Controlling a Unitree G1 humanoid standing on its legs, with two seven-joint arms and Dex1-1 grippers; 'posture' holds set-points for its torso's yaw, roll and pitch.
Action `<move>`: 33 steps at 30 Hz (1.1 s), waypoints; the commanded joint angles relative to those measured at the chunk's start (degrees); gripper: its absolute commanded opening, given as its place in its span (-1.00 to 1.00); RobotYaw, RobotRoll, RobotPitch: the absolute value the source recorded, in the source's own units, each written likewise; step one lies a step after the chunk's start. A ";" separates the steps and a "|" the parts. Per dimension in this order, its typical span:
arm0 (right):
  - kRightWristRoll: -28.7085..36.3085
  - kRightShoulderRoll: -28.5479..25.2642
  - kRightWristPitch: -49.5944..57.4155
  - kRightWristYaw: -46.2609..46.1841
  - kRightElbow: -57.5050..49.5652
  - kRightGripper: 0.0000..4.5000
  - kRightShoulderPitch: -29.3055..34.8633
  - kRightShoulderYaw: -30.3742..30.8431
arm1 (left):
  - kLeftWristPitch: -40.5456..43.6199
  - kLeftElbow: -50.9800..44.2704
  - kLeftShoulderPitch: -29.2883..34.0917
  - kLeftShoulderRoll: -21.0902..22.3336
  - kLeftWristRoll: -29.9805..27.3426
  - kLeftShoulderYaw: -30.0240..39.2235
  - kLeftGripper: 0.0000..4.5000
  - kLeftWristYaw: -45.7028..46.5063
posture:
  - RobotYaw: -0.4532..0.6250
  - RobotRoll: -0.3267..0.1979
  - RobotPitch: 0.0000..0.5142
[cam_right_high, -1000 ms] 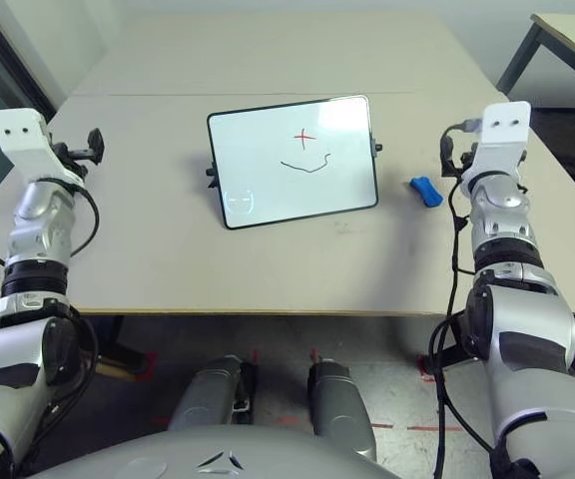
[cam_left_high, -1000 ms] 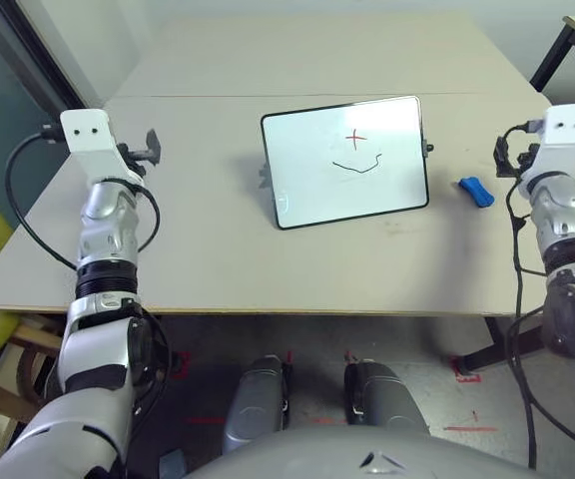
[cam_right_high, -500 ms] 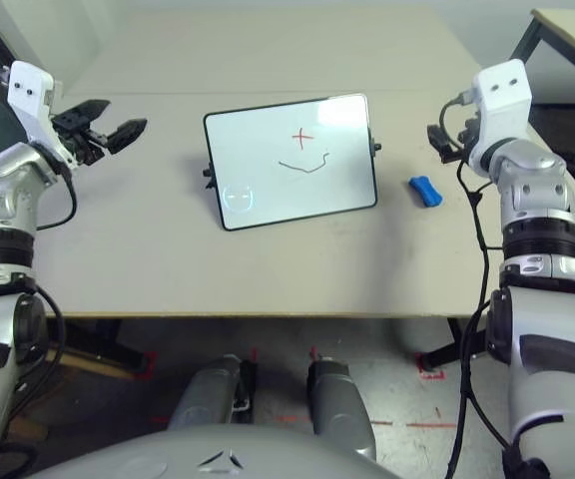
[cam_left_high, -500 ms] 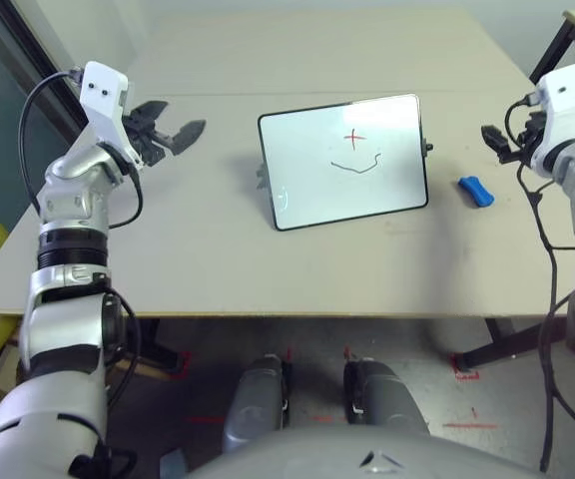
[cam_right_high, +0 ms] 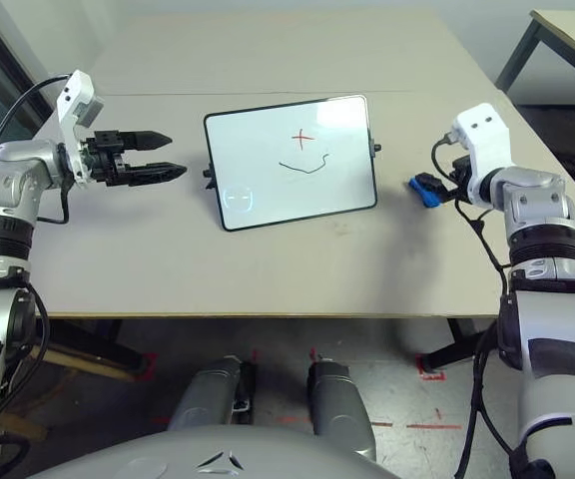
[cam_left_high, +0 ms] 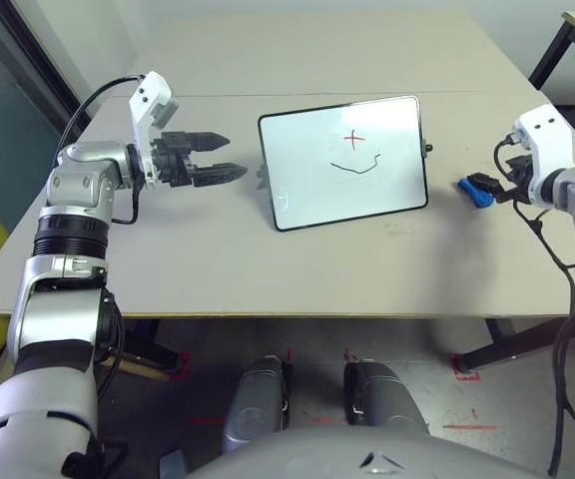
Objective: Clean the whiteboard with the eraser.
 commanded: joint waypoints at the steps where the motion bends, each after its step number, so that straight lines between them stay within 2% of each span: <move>1: -1.86 0.04 -1.15 -0.20 4.62 0.99 -2.17 1.26 | 0.56 -1.45 0.45 -0.03 0.19 -0.81 1.00 -1.15 | 0.11 0.25 -0.82; 16: -3.70 3.82 -2.56 -2.51 12.61 0.99 -5.10 1.99 | 3.57 -7.28 3.67 0.60 -0.89 0.65 1.00 -0.25 | 0.19 0.25 -0.71; 18: -4.16 3.98 -2.62 -3.69 13.34 0.71 -5.03 2.22 | 3.91 -7.65 3.71 0.69 -0.86 0.81 1.00 0.11 | 0.19 0.25 -0.69; 27: -3.26 3.25 -1.98 -3.49 14.07 -0.76 -5.77 1.02 | 3.89 -7.14 2.92 0.78 -0.43 0.59 1.00 -0.01 | 0.18 0.25 -0.67; 29: -3.10 2.35 -2.26 -2.87 13.00 -0.89 -6.50 0.85 | 3.79 -7.04 2.84 0.66 -0.37 0.52 1.00 0.03 | 0.18 0.25 -0.67; 33: -2.10 0.85 -1.54 0.00 7.38 -0.89 -8.05 0.54 | 3.61 -6.89 2.87 0.52 -0.39 0.56 1.00 0.06 | 0.16 0.25 -0.66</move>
